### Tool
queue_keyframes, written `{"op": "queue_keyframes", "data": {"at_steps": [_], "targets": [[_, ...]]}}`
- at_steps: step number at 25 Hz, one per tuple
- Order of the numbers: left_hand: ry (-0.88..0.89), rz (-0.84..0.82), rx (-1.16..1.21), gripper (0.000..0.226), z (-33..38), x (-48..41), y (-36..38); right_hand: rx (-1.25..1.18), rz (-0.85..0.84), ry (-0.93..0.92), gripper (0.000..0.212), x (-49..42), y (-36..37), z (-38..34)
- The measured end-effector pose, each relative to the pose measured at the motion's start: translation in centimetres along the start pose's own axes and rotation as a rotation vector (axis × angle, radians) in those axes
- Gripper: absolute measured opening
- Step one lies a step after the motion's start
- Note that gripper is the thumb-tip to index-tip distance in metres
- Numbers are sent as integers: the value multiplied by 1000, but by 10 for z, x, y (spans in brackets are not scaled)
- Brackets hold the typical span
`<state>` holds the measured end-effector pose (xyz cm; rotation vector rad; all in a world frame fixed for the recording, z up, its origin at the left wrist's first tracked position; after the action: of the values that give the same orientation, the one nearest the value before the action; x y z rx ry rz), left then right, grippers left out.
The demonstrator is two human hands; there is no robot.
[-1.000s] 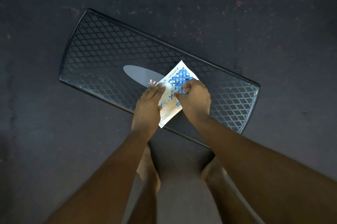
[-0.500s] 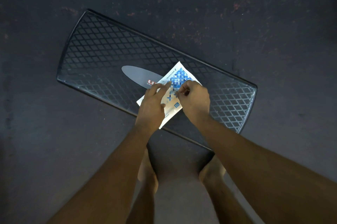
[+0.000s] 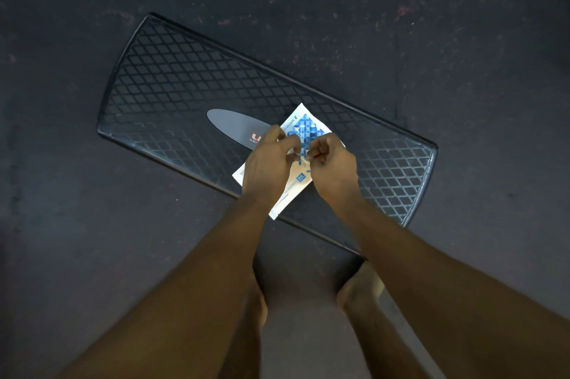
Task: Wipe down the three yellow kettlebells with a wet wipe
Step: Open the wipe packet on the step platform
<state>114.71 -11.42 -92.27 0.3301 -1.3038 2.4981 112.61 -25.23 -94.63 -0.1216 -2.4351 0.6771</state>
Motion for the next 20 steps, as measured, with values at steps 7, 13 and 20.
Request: {"op": "queue_keyframes", "data": {"at_steps": [7, 13, 20], "targets": [[77, 4, 46, 15, -6, 8, -3, 21, -31, -45, 34, -3, -2, -3], [73, 48, 101, 20, -29, 44, -16, 56, -37, -59, 29, -1, 1, -4], [-30, 82, 105, 16, -50, 66, -17, 210, -29, -142, 30, 13, 12, -9]]}}
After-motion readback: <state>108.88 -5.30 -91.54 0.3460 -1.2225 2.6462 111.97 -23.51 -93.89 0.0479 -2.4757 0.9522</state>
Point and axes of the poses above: each hand's wrist, its own x-axis away from the middle knuckle, its own y-axis out of the palm, z = x × y, the point moved 7 cm from there along -x, towards the middle knuckle, and after that the axes turned 1 degree about y, right-handed, at the moved point
